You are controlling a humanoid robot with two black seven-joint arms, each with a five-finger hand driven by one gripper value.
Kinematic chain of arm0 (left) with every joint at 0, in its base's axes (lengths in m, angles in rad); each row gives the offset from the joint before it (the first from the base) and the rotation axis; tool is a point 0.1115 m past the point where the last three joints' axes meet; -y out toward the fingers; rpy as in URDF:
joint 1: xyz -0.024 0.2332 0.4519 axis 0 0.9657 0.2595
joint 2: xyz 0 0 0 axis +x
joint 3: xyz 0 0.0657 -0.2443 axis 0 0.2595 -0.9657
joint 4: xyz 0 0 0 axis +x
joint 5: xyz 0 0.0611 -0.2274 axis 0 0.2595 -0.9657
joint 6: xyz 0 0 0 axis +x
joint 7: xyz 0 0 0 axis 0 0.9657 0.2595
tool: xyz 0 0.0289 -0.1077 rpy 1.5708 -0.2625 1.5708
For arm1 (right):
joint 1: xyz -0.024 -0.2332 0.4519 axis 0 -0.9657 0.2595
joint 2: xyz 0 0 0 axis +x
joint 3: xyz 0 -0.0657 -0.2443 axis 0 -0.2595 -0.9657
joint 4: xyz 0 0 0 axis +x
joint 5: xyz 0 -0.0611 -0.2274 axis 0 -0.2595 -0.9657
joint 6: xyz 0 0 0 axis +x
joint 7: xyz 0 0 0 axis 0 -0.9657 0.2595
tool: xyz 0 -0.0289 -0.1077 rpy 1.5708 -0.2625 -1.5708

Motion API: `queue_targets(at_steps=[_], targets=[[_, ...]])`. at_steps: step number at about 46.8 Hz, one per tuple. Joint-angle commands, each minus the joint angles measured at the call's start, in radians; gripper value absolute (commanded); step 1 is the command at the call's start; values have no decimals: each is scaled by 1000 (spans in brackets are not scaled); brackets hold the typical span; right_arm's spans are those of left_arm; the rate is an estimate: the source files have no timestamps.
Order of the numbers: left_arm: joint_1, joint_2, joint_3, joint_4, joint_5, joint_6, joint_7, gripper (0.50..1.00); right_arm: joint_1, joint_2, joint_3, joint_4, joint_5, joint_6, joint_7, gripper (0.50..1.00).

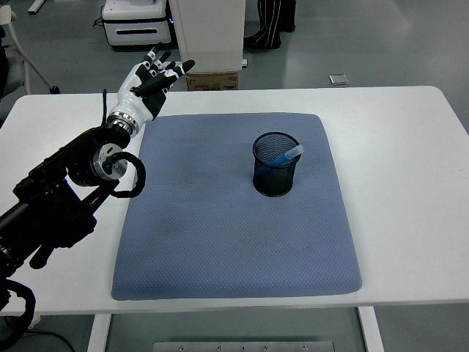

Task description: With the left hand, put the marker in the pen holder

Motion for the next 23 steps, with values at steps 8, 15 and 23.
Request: queue_targets(at_steps=[8,15,23], targets=[[3,-8,-2,57,-68,-11,-34,1000,0,0,2,0,0,0,0,1000],[20,-5,-3,71,-133,-19,-34,1000,5,0,-3,3,-8,2,0,1000],[39,3,-5,83,-136,-19,-34,1000,6,0,-3,8,-5,3,0,1000]])
